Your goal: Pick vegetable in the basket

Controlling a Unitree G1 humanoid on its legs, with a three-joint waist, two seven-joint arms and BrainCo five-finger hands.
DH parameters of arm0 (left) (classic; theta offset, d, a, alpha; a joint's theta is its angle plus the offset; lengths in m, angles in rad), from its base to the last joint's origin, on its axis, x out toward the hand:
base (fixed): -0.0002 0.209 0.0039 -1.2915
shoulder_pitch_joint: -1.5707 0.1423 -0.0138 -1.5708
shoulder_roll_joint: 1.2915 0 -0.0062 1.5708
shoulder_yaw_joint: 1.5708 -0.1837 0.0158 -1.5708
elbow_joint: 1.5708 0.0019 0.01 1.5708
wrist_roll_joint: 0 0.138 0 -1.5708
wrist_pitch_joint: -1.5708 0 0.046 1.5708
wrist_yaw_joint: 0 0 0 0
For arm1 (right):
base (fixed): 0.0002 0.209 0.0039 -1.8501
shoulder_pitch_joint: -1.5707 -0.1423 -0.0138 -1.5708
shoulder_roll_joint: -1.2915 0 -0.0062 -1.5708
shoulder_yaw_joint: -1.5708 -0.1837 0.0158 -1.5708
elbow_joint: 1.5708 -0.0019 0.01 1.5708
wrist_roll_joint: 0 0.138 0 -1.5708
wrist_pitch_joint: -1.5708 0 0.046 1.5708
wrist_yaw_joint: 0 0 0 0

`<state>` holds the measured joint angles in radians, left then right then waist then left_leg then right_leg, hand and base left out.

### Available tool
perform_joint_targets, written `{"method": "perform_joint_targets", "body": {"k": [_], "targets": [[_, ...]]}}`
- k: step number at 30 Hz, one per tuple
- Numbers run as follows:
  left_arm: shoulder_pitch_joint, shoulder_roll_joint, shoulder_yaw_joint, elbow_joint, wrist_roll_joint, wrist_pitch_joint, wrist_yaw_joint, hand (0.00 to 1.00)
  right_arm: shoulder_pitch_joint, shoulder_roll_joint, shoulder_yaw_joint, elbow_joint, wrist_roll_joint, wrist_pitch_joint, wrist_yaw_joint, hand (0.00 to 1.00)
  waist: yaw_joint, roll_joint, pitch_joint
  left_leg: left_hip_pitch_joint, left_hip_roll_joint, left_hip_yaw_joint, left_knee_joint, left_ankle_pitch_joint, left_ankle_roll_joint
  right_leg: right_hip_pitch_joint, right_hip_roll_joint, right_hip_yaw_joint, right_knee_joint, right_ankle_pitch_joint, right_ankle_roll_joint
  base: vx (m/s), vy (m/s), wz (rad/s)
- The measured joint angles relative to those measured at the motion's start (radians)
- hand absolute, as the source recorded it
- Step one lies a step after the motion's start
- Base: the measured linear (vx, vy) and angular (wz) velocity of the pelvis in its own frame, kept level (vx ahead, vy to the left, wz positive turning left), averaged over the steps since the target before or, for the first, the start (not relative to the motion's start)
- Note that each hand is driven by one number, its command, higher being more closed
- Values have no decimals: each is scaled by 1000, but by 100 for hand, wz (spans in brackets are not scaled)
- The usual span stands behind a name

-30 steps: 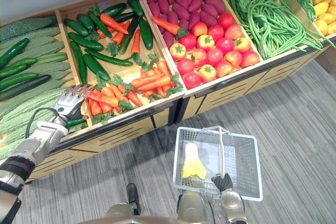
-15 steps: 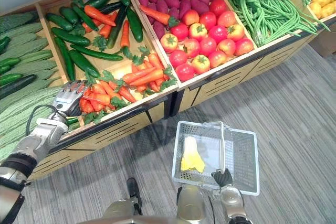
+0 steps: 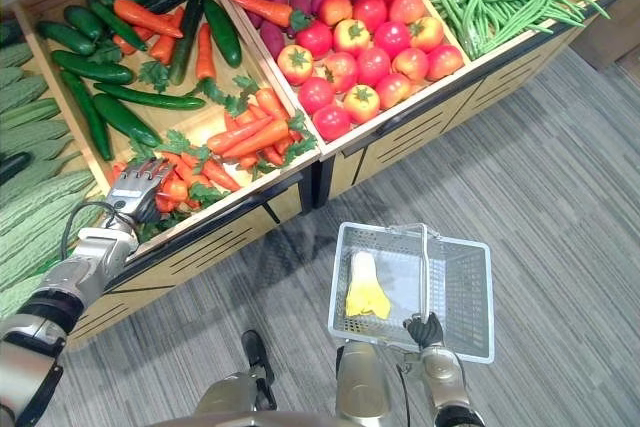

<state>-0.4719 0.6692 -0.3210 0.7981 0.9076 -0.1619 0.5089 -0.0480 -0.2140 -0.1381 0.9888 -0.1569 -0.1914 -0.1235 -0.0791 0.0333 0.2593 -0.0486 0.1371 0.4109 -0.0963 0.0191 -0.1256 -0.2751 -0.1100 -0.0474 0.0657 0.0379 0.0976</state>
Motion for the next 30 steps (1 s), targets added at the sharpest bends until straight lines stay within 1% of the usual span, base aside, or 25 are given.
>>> {"method": "perform_joint_targets", "body": {"k": [9, 13, 17, 22, 25, 30], "targets": [[-42, -12, 54, 72, -1, 20, 4, 100, 0, -8, 23, -1, 0, -2, -3, 100, -2, -2, 2, 7, 15, 41, 0, -13, -10, -5, 21, 30, -21, 15, -5, 17, -26, -12], [-44, -20, 58, 89, -1, 35, -5, 100, 0, -19, 27, -1, 0, -5, -3, 100, -2, 0, 8, 13, 18, 44, 0, -14, -11, -1, 21, 32, -20, 15, -5, 35, -24, -4], [-44, -23, 58, 90, -1, 36, -7, 100, 0, -25, 27, -1, 0, -5, -3, 100, -3, 0, 12, 19, 18, 42, 0, -14, -11, 7, 19, 27, -18, 14, -5, 31, -22, 3], [-42, -24, 62, 78, -1, 41, -11, 100, 13, -25, 27, 1, 0, -2, -3, 100, -4, 0, 12, 53, 19, 11, 0, -14, -11, 56, 11, -3, -13, 4, -6, 15, -16, 17], [-40, -22, 81, 25, -1, 43, -10, 100, 27, -25, 21, 0, -1, -2, -5, 100, 2, -1, 12, 58, 19, -21, 0, -12, -9, 73, 8, -33, 6, -11, -6, -10, -29, 37], [-32, 11, 96, -55, -1, 41, -7, 100, 43, -24, 15, 1, -10, 5, -6, 100, 6, 2, 0, 73, 14, -66, 0, -7, -3, 112, -4, -72, 23, -29, -3, -12, -12, 24]]}}
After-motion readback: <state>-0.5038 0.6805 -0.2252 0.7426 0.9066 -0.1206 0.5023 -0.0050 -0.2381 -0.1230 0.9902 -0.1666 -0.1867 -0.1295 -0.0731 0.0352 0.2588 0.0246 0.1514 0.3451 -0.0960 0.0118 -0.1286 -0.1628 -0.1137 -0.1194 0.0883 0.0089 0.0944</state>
